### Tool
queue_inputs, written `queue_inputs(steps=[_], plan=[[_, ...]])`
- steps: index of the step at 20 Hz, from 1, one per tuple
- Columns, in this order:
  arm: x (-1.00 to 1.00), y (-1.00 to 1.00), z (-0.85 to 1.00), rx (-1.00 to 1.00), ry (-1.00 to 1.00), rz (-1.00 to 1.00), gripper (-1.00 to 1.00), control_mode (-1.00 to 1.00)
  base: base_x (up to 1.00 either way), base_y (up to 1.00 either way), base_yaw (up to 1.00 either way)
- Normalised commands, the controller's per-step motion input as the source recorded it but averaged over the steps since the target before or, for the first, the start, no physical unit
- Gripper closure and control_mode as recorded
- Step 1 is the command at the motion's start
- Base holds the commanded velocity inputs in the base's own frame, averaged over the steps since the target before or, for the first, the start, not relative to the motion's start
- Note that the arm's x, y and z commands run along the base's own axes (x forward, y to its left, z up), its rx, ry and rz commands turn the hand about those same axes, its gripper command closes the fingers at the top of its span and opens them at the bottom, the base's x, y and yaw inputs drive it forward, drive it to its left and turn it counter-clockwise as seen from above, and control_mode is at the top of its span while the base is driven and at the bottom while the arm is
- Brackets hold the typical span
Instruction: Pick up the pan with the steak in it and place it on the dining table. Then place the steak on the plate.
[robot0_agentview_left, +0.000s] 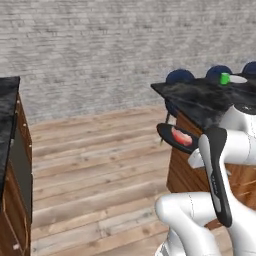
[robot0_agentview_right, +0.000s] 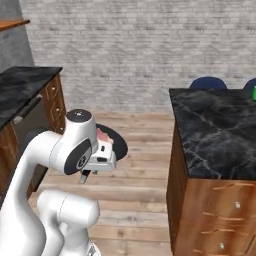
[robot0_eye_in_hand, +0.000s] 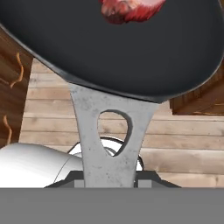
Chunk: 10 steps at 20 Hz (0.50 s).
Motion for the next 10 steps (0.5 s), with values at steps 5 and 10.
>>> queue_inputs(steps=[5,10], plan=[[0.0,0.0,0.0,0.0,0.0,0.0,1.0,1.0,1.0,0.42,-0.06],[0.0,0.0,0.0,0.0,0.0,0.0,1.0,1.0,1.0,0.36,0.03]])
